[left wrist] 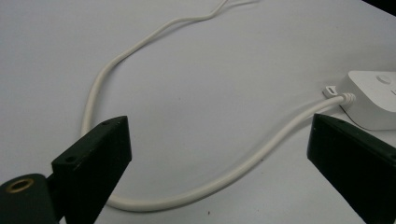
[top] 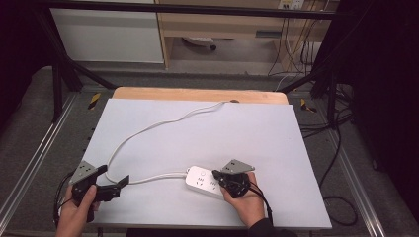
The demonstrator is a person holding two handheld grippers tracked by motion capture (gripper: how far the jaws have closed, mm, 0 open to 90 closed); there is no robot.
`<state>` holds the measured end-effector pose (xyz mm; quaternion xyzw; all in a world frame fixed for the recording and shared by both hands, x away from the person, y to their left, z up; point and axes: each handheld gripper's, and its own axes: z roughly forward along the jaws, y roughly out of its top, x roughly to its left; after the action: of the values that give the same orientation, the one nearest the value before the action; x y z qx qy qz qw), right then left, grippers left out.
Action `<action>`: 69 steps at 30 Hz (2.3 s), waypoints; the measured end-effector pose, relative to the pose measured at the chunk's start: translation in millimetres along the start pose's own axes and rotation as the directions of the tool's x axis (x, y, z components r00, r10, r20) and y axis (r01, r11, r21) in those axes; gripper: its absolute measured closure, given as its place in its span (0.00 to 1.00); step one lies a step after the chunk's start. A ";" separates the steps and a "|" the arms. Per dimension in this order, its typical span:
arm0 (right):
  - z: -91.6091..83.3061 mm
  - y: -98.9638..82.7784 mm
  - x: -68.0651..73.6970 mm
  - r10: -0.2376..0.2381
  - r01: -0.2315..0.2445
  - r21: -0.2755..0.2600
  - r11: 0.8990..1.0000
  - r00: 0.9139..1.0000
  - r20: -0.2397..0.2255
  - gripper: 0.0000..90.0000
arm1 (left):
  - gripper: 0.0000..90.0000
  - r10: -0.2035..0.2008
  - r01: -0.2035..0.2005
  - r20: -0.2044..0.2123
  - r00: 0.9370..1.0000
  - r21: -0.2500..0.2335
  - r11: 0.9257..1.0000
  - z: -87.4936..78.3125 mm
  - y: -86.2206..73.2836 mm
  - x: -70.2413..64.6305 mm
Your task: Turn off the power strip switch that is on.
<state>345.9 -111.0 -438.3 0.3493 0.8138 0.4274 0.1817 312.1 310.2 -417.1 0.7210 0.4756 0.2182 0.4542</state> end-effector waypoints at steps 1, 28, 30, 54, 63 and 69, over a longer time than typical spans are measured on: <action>0.0 0.0 0.1 0.001 -0.001 0.000 1.000 1.000 0.001 1.00 | 0.07 0.000 0.000 0.002 1.000 -0.001 1.000 0.0 0.0 -0.1; -12.3 10.3 -2.5 0.028 -0.028 -0.080 0.996 1.000 0.002 0.84 | 0.07 0.002 -0.001 0.012 1.000 -0.023 1.000 -1.2 1.0 -0.6; -12.4 11.2 -2.3 0.029 -0.029 -0.081 0.996 1.000 0.002 0.81 | 0.07 0.007 -0.007 0.012 1.000 -0.021 1.000 -1.2 0.9 -0.6; -11.3 34.6 -14.6 0.040 -0.047 -0.119 0.992 0.997 -0.060 0.22 | 0.07 0.010 -0.009 0.013 1.000 -0.019 1.000 0.0 0.6 -1.0; -7.6 48.0 -24.1 0.062 -0.067 -0.115 0.991 0.997 -0.048 0.08 | 0.07 0.012 -0.012 0.008 1.000 -0.018 1.000 0.2 0.2 -1.7; -5.3 51.4 -27.8 0.061 -0.063 -0.125 0.990 0.998 -0.021 0.06 | 0.07 0.006 -0.006 0.000 1.000 -0.025 1.000 -0.5 0.7 -0.9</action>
<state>383.2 -114.1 -393.0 0.3584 0.7756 0.4863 0.1830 311.7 309.5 -416.2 0.7168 0.4704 0.2254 0.4628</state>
